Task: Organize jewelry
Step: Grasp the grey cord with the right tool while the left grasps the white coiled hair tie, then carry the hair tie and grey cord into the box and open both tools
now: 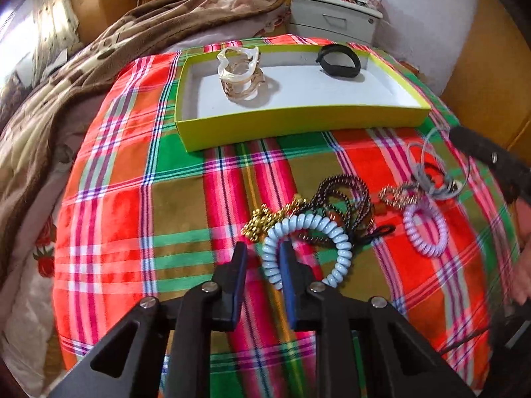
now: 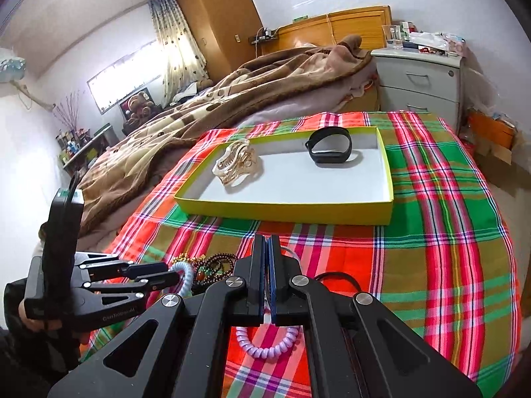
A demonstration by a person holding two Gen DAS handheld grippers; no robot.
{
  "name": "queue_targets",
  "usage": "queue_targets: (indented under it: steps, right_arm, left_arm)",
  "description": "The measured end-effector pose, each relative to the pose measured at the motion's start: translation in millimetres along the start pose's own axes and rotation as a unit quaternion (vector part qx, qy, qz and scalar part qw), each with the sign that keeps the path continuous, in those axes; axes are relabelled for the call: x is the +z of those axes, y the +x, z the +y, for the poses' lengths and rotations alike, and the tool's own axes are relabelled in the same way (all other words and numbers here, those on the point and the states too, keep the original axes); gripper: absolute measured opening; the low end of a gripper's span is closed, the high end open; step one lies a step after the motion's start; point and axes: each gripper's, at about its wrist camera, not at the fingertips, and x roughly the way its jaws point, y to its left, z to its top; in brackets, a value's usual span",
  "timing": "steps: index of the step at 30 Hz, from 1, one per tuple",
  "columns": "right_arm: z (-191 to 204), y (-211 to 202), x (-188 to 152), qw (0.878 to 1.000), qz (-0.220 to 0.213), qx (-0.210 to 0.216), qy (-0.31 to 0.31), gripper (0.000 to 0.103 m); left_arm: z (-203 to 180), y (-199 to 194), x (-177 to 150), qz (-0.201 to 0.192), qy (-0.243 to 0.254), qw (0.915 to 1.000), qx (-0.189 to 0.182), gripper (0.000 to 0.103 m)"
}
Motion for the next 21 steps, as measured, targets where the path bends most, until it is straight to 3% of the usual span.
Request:
queue_targets:
  steps: [2,5,11,21]
  right_arm:
    - [-0.4,-1.3,-0.1,1.000,-0.002,0.000,0.002,0.001]
    - [0.0,-1.5,0.1,1.000,-0.004,0.000,0.005,0.001]
    - [1.2,-5.0,0.0,1.000,-0.007,-0.005,0.005,0.001]
    - [3.9,-13.8,6.7,1.000,-0.020,-0.007,0.010,0.001]
  left_arm:
    - [0.3,-0.9,-2.8,-0.005,0.008,1.0000,0.001,0.020]
    - [1.4,-1.2,-2.2,-0.005,0.005,0.9999,-0.010,0.010]
    - [5.0,-4.6,-3.8,-0.016,-0.007,0.9991,-0.039,0.010]
    - [12.3,-27.1,1.8,-0.048,-0.015,0.9976,-0.048,0.010]
